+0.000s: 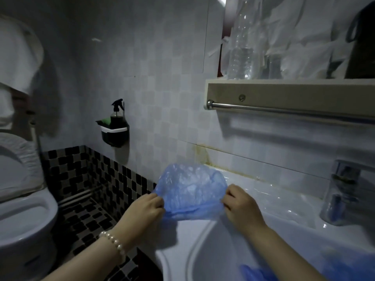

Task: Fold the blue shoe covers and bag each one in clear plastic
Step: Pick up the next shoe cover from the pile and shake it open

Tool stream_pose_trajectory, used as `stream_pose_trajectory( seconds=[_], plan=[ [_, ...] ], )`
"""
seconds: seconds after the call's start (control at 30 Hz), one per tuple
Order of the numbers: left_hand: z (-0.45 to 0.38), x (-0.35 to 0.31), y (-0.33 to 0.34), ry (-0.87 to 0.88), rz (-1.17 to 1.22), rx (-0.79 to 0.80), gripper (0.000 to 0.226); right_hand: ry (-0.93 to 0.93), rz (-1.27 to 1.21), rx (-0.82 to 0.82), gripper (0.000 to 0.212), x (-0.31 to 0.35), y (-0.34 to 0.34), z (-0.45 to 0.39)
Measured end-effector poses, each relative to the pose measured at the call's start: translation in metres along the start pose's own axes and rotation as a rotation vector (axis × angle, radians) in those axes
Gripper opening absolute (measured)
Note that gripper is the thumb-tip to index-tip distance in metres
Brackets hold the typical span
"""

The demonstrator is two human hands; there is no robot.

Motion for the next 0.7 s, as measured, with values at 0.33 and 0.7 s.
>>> stream_pose_trajectory(
  seconds=[0.33,0.7],
  plan=[
    [0.005,0.005,0.018,-0.079,0.079,0.252,0.012,0.077,-0.047,0.380,0.021,0.003,0.050,0.010],
    [-0.016,0.006,0.025,-0.243,0.141,0.398,0.017,0.170,0.018,0.411,0.037,0.025,0.032,-0.010]
  ],
)
Point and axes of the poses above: each hand's wrist, its own z-axis away from the middle knuckle, its own y-axis out of the palm, x = y × z, the point moved 8 cm from there along -z, towards the middle knuckle, and after that the axes turned 5 degrees about x, right-handed, at the moved point
